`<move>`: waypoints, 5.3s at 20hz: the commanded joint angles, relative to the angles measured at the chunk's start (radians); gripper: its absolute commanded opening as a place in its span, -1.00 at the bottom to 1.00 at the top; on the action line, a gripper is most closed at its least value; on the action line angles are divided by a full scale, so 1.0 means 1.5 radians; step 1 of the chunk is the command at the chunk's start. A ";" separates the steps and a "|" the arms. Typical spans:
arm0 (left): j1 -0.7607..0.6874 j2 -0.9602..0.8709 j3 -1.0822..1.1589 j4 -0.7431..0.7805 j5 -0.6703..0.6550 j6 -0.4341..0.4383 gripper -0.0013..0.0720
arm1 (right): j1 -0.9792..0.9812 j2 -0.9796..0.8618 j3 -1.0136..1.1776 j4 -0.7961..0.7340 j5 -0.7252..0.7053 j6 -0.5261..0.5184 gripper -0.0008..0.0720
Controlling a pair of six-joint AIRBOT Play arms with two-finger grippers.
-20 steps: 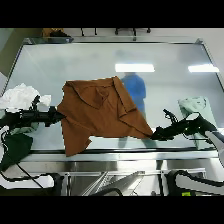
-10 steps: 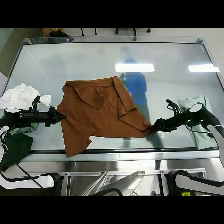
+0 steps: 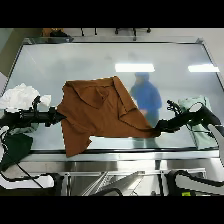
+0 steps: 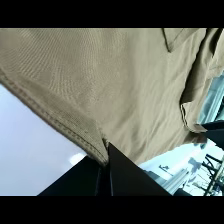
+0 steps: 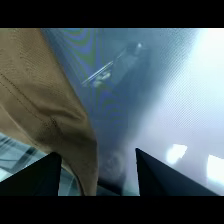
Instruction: Fold the shirts.
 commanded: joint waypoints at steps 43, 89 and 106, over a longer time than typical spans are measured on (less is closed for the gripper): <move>-0.171 -0.035 0.401 0.070 0.132 -0.011 -0.92 | -0.058 -0.174 0.286 0.461 -0.156 -0.194 -0.93; -0.079 0.058 0.194 0.396 -0.182 -0.280 0.85 | -0.114 -0.106 0.143 0.067 0.074 -0.001 -0.08; 0.029 0.243 -0.277 0.211 0.070 -0.167 0.85 | 0.020 -0.080 -0.067 0.257 -0.057 -0.116 -0.09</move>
